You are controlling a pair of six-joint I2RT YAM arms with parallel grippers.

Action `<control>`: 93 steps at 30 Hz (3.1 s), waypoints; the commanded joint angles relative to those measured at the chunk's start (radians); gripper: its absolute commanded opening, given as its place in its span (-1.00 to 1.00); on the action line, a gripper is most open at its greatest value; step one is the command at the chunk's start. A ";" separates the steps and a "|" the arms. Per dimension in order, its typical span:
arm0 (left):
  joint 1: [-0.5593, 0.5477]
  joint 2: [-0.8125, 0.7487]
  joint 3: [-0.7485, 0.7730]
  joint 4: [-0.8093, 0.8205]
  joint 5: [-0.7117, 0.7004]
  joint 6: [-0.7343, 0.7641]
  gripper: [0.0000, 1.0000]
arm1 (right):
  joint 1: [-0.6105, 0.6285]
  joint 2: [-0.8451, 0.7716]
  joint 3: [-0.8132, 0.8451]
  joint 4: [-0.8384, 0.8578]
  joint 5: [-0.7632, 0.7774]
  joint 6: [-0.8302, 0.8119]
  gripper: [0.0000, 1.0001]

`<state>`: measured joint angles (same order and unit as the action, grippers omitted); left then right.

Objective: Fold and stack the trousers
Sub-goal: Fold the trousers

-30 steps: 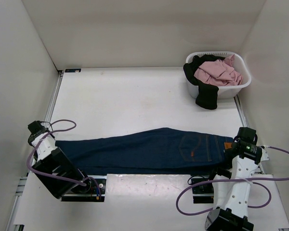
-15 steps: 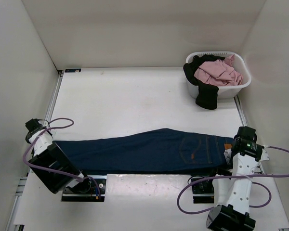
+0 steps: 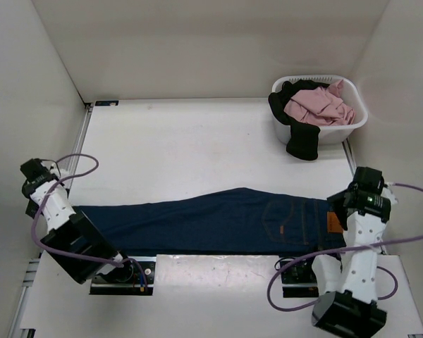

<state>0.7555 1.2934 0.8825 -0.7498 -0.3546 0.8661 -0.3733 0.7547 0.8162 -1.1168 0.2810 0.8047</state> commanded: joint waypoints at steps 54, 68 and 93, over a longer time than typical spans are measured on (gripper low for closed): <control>-0.426 0.346 0.010 0.112 0.135 -0.398 0.06 | -0.134 0.747 0.023 0.667 -0.355 -0.159 0.97; -0.435 0.288 -0.008 0.084 0.106 -0.389 0.06 | -0.174 0.861 -0.075 0.799 -0.336 -0.076 -1.00; -0.507 0.316 0.030 0.015 0.032 -0.418 0.08 | 1.270 0.559 0.390 0.463 0.609 -0.231 -1.00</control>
<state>0.2630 1.6230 0.8932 -0.7280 -0.2928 0.4599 0.7341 1.2152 1.1076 -0.6296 0.7197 0.5434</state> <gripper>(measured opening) 0.538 0.146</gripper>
